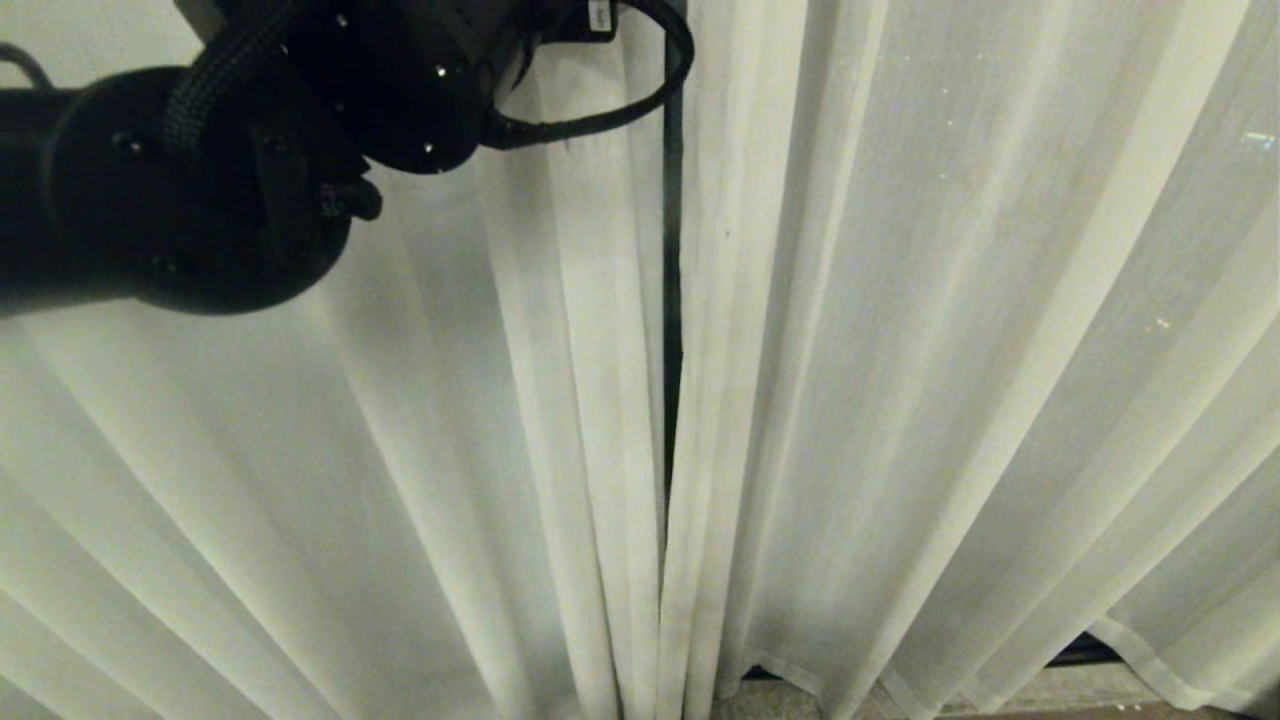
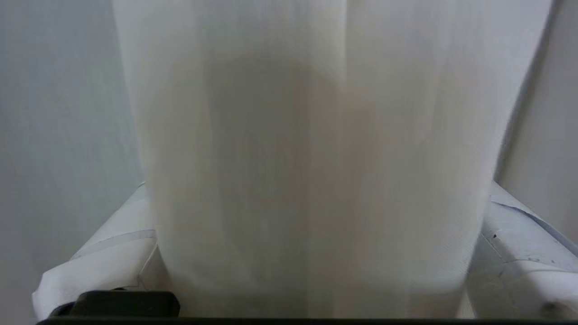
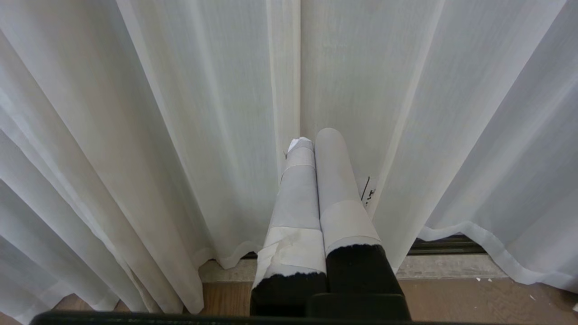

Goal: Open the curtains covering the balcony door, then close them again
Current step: Pull the outer curtains open on both sides, then pull the inner curtains open on both sides

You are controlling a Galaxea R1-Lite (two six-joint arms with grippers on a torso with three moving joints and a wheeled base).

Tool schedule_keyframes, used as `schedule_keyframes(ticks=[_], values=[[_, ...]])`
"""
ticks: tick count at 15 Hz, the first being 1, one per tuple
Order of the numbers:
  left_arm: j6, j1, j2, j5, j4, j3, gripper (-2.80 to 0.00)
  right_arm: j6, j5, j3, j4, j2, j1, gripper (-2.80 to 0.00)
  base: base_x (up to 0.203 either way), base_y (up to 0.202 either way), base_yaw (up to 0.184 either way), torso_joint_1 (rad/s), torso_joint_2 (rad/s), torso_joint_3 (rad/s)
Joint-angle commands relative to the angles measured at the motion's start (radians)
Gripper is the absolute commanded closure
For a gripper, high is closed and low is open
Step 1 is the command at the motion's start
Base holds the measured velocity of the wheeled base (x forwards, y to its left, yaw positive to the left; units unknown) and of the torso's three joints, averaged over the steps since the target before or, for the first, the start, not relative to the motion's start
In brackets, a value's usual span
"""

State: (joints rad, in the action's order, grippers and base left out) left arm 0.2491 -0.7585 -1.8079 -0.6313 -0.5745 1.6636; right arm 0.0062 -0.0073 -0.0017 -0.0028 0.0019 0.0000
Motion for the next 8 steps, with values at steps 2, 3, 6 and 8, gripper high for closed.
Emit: schedule_keyframes(ticks=[2, 3, 6, 8], values=[[0.013, -0.001, -0.002, -0.004, -0.002, 0.001, 0.0, 0.0, 0.0, 0.0, 0.0, 0.0, 0.0, 0.0, 0.0, 0.0, 0.0, 0.0, 0.0, 0.0], [0.024, -0.001, 0.001, -0.004, -0.002, 0.001, 0.0, 0.0, 0.0, 0.0, 0.0, 0.0, 0.0, 0.0, 0.0, 0.0, 0.0, 0.0, 0.0, 0.0], [0.031, -0.005, 0.018, -0.004, -0.004, -0.006, 0.0, 0.0, 0.0, 0.0, 0.0, 0.0, 0.0, 0.0, 0.0, 0.0, 0.0, 0.0, 0.0, 0.0], [0.032, -0.008, 0.034, -0.007, -0.003, -0.012, 0.0, 0.0, 0.0, 0.0, 0.0, 0.0, 0.0, 0.0, 0.0, 0.0, 0.0, 0.0, 0.0, 0.0]])
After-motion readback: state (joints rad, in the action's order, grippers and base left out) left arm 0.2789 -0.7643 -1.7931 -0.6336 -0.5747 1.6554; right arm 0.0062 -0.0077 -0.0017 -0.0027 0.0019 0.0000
